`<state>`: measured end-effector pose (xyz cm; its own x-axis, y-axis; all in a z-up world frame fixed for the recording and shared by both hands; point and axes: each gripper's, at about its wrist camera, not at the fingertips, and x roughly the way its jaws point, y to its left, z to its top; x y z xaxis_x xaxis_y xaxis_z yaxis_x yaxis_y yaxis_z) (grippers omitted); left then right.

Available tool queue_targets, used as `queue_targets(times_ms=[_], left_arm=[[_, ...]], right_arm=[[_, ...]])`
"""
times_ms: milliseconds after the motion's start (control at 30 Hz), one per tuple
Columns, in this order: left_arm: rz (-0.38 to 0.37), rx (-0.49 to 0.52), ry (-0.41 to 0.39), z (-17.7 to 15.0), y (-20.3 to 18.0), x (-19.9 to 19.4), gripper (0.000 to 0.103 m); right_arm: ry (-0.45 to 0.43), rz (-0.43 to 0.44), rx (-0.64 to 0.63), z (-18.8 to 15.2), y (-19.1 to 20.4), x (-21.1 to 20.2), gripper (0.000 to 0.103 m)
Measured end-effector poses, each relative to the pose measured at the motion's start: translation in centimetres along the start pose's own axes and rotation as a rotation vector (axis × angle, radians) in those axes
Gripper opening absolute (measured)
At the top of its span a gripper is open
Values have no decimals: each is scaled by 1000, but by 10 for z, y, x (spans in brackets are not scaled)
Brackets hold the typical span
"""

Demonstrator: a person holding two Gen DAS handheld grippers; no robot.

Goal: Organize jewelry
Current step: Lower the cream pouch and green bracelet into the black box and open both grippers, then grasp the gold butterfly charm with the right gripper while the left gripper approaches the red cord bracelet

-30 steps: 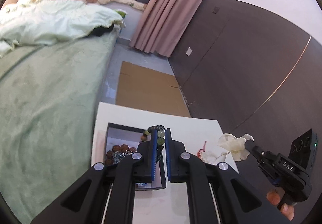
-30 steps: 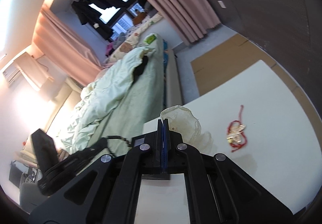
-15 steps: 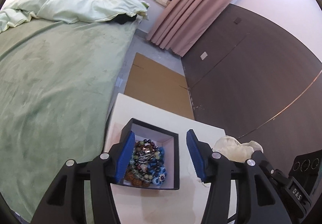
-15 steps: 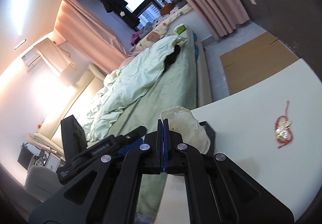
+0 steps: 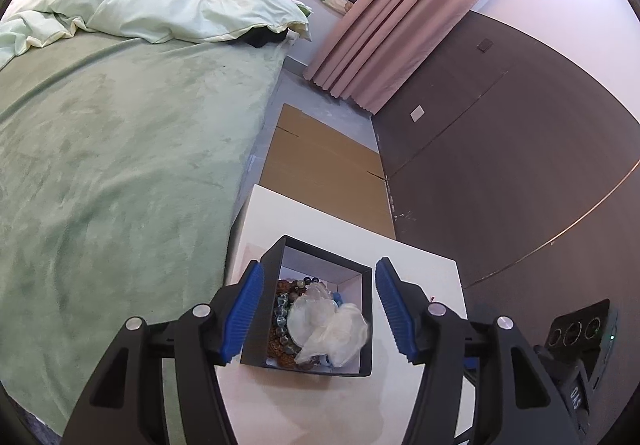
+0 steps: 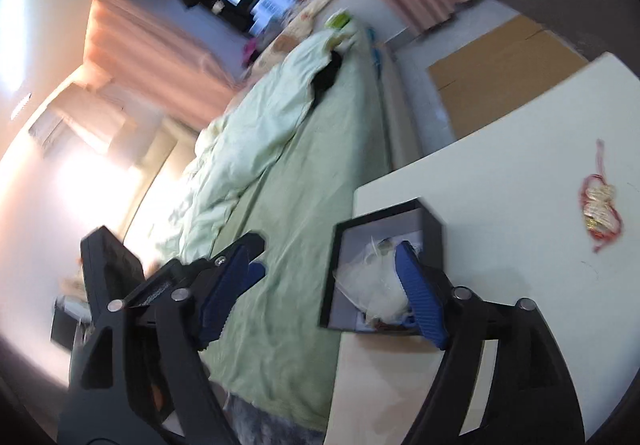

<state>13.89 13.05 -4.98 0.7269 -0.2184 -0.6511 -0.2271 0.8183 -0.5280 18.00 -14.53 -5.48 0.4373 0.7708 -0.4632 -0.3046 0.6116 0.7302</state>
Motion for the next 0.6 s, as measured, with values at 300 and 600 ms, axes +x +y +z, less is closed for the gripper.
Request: queue_targets(times_ms=[300, 600], left_arm=[[13, 21, 9, -4, -8, 3, 67], [8, 114, 14, -21, -39, 10, 83]], right_arm=[[-8, -69, 25, 4, -20, -22, 76], [-4, -214, 10, 8, -46, -45, 76]])
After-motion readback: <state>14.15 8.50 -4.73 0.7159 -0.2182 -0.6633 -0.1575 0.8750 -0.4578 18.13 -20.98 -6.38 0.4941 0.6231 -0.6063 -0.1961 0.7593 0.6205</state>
